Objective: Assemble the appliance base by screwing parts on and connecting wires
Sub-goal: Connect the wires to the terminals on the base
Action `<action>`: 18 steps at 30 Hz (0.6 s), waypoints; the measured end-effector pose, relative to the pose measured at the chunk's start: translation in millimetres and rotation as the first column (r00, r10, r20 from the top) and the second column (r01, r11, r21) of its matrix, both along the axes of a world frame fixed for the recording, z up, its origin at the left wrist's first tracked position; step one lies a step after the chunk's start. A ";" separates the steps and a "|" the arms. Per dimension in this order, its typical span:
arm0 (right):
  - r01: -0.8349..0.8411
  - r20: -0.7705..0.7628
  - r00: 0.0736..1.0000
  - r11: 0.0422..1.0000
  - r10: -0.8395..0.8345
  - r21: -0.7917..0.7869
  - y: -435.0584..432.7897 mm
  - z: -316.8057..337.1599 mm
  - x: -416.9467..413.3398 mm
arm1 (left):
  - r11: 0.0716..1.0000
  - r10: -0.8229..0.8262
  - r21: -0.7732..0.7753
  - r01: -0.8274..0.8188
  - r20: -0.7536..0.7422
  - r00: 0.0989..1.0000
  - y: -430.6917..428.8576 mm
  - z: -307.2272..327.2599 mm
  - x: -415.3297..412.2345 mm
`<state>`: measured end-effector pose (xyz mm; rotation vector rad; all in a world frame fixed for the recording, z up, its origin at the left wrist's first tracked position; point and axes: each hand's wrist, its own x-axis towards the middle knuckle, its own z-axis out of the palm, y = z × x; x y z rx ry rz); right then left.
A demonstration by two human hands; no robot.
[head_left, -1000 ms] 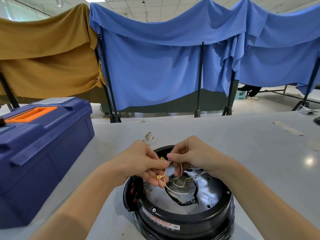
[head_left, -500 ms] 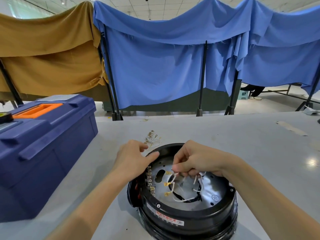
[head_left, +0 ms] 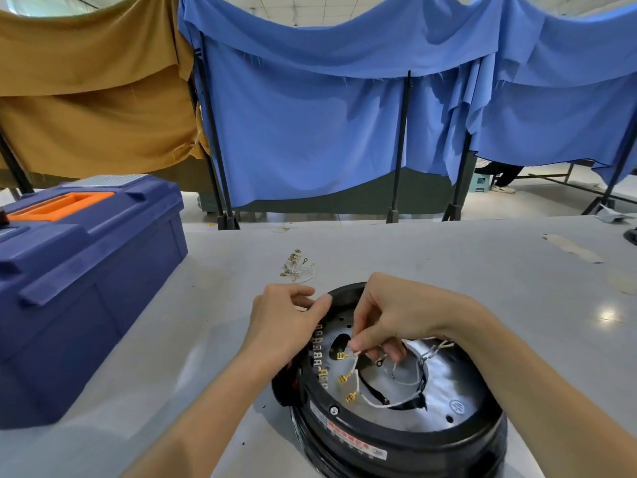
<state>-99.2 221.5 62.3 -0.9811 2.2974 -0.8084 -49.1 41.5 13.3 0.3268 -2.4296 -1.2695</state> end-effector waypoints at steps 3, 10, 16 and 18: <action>0.030 -0.029 0.999 1.000 -0.030 -0.002 -1.5 -3.8 -1.9 | 0.984 0.157 -0.079 -0.158 -0.030 0.987 0.7 -2.1 12.4; 0.037 -0.027 0.999 0.999 -0.037 -0.005 -8.9 -9.0 -0.4 | 0.959 0.283 0.048 -0.279 -0.141 0.949 7.1 -8.1 30.9; 0.098 -0.009 0.995 0.995 -0.098 -0.015 -15.6 -9.0 -1.4 | 0.952 0.256 0.202 -0.229 -0.118 0.959 3.8 -12.0 41.2; 0.102 -0.003 0.995 0.995 -0.102 0.000 -19.2 -8.1 -0.8 | 0.947 0.240 0.243 -0.208 -0.109 0.965 5.4 -12.8 43.1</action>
